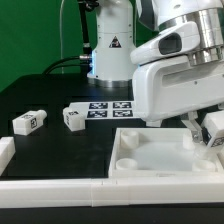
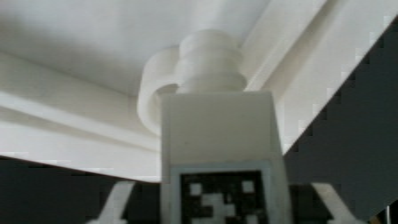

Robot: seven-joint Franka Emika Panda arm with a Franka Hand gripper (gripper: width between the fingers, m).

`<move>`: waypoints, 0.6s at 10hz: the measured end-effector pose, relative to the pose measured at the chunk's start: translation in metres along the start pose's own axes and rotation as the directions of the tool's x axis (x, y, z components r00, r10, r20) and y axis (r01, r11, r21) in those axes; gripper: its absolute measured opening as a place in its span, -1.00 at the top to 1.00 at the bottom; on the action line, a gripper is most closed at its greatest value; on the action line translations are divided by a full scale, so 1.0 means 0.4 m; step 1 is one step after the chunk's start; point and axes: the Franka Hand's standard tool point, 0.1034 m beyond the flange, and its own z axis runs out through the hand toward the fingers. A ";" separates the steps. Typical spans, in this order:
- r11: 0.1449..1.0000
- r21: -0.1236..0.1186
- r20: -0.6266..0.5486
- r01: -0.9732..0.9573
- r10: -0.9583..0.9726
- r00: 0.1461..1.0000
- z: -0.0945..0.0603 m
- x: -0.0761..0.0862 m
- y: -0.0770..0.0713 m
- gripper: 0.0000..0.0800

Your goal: Assemble one leg

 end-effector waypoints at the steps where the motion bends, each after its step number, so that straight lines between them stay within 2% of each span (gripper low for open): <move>1: 1.000 0.001 0.001 -0.001 0.001 1.000 0.000 0.000 -0.001 0.29; 4: 1.000 0.007 0.016 -0.002 0.002 1.000 -0.043 0.028 -0.026 0.29; 6: 1.000 0.002 0.004 0.015 -0.015 1.000 -0.042 0.033 -0.013 0.29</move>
Offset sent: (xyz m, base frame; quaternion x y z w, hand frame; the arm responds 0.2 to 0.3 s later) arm 0.0051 0.0051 0.0315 -0.0176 -0.0385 0.0070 0.9991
